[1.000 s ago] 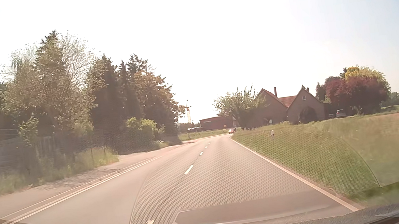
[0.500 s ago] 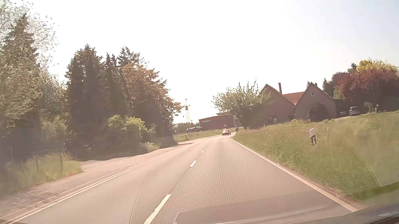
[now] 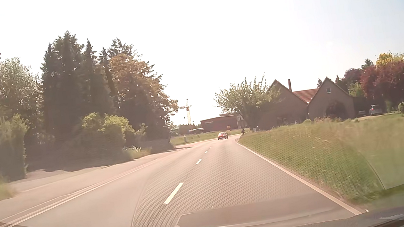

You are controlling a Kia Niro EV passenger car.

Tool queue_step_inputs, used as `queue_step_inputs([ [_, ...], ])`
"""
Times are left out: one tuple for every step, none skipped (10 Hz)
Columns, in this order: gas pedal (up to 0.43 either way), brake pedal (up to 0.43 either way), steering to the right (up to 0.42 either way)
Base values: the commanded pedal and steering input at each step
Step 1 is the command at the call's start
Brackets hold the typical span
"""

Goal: Follow the waypoints while adhering to traffic rules and regulations

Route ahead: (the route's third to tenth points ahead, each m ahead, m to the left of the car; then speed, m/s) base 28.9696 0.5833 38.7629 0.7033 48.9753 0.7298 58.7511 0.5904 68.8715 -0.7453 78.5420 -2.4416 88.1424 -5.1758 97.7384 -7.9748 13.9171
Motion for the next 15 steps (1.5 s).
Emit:
queue_step_inputs([
  [0.177,0.000,-0.001],
  [0.177,0.000,-0.001],
  [0.169,0.000,-0.001],
  [0.157,0.000,-0.001],
  [0.157,0.000,-0.001],
  [0.157,0.000,-0.001],
  [0.157,0.000,-0.001],
  [0.157,0.000,-0.001],
  [0.157,0.000,-0.001],
  [0.157,0.000,-0.001],
  [0.157,0.000,-0.001],
  [0.157,0.000,-0.001],
  [0.157,0.000,-0.001],
  [0.157,0.000,-0.001],
  [0.157,0.000,-0.001],
])
